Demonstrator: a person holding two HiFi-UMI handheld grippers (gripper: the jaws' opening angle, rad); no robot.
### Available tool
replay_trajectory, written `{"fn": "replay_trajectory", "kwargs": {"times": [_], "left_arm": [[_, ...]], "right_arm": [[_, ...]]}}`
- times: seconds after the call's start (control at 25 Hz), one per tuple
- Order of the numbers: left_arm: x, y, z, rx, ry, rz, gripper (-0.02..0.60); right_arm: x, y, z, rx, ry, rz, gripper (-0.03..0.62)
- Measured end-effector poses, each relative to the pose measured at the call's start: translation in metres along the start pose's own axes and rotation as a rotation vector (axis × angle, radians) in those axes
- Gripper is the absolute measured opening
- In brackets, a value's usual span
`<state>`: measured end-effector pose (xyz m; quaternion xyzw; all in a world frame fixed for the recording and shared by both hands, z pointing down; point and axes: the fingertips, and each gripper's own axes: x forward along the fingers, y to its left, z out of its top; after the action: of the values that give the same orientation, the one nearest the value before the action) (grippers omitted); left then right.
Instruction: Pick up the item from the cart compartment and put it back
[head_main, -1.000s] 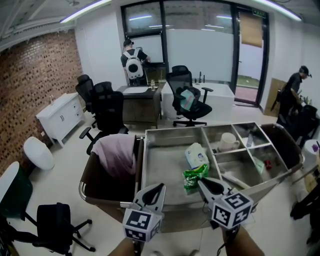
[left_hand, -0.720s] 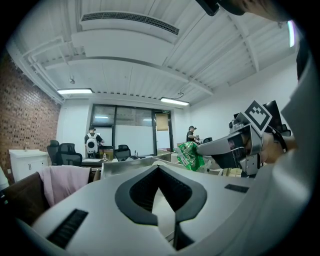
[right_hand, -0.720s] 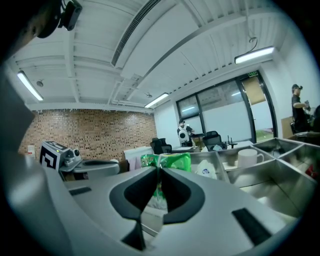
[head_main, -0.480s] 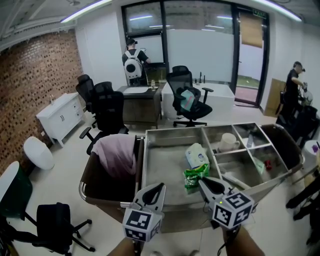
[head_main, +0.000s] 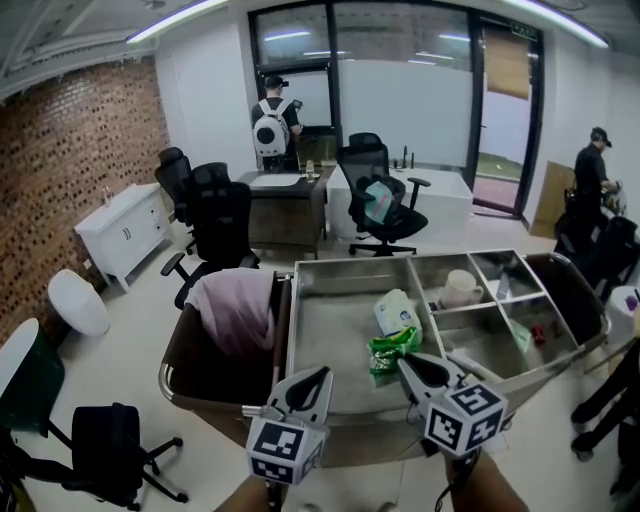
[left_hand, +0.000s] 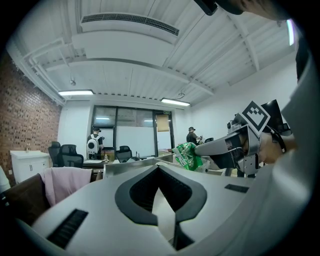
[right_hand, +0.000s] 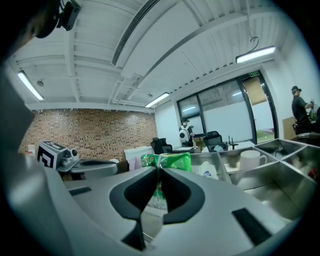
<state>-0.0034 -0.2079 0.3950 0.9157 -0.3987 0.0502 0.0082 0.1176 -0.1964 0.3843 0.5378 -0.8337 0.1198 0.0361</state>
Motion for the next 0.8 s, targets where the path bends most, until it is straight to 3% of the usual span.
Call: {"fn": "replay_trajectory", "kwargs": {"times": [0.8], "left_arm": [[0.003,0.015,-0.006,-0.015,0.002,0.025,0.000]], "right_arm": [[0.074,-0.016,0.010,-0.057,0.051,-0.002,0.051]]}}
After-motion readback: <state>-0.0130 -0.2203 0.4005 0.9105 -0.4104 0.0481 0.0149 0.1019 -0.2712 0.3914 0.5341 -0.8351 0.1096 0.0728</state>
